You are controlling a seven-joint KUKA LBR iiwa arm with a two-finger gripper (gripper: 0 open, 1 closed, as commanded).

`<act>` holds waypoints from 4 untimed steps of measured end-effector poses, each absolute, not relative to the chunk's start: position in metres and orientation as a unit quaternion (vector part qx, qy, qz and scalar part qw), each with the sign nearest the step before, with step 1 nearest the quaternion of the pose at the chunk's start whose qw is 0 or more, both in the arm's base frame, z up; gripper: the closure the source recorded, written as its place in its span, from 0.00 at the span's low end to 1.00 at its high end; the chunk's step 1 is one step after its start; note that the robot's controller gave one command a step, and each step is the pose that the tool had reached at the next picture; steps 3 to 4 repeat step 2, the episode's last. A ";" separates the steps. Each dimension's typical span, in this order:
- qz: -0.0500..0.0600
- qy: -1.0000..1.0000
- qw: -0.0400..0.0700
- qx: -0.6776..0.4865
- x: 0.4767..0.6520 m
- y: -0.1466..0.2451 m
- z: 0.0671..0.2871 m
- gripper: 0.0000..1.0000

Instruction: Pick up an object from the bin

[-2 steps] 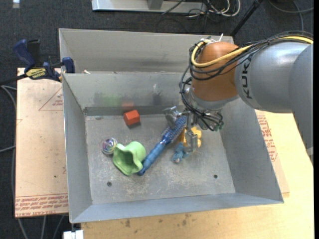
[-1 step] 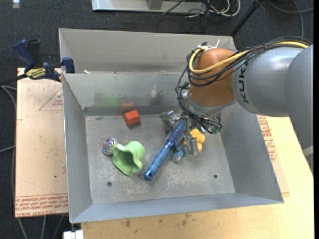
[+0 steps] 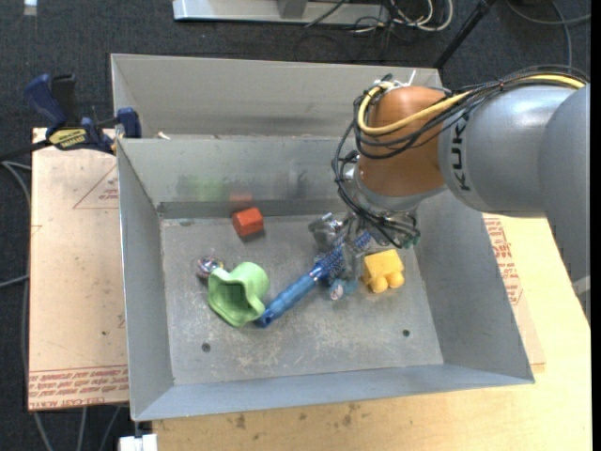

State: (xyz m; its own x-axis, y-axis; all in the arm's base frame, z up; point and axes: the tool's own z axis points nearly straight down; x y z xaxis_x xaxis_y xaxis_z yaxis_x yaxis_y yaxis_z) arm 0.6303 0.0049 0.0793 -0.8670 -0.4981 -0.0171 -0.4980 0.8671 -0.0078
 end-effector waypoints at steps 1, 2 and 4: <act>-0.001 0.970 0.005 -0.244 0.606 -0.001 0.196 1.00; -0.001 0.859 0.004 -0.512 0.590 0.010 0.301 1.00; -0.001 0.859 0.004 -0.512 0.590 0.010 0.301 1.00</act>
Offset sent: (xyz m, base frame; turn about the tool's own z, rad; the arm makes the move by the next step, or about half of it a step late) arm -0.0262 -0.0064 0.1120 0.0293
